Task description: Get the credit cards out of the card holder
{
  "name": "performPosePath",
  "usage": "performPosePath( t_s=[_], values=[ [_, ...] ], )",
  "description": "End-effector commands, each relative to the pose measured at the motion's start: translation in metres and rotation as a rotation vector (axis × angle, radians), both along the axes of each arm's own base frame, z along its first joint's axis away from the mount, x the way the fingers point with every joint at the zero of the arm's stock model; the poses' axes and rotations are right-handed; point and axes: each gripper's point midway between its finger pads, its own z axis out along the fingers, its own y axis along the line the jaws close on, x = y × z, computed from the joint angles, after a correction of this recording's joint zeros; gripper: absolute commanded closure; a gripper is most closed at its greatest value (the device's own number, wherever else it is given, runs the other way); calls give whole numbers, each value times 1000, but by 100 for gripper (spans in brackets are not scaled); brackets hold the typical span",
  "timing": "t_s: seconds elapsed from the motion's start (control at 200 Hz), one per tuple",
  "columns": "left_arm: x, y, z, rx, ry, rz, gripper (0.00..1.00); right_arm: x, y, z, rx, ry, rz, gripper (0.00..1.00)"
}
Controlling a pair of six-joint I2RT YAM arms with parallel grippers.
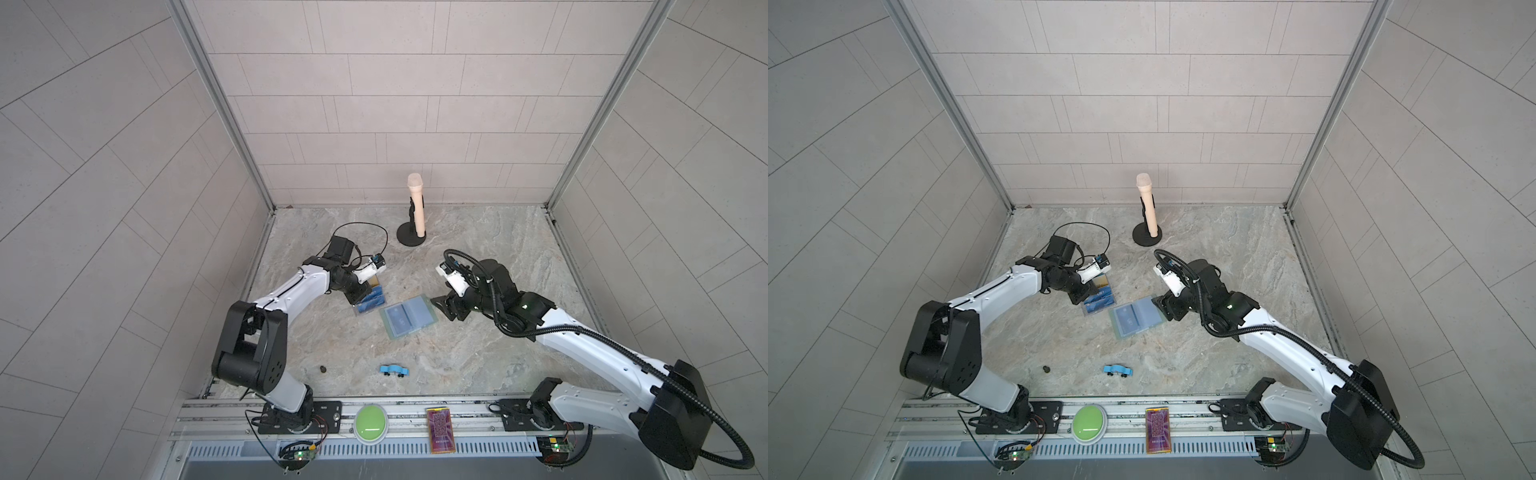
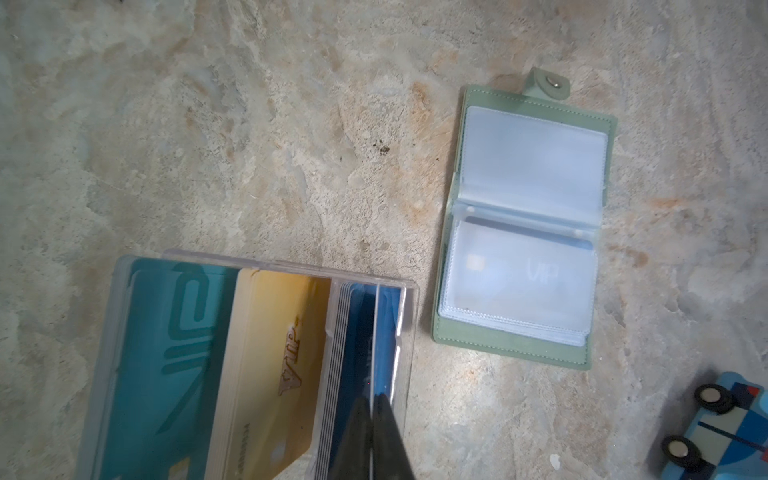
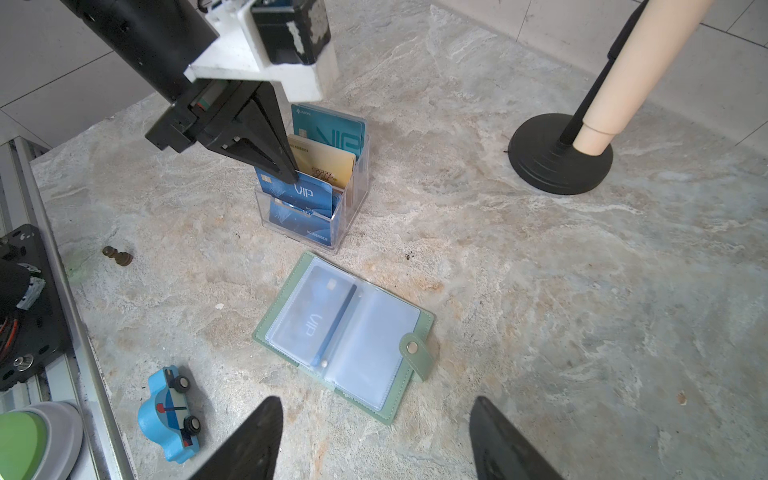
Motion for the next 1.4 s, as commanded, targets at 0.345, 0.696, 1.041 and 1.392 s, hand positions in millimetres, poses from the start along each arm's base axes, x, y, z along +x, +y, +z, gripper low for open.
performPosePath(
  t_s=[0.345,0.696,1.041,1.392],
  values=[
    [-1,-4,-14,-19,63,15,93,-2,1,9,28,-28,18,26],
    [-2,-5,-11,-20,69,13,84,-2,1,6,24,-24,17,26],
    [17,6,16,28,-95,124,71,2,2,2,11,-1,-1,26],
    [12,10,86,-22,-260,328,65,13,1,-1,8,17,-55,23]
  ],
)
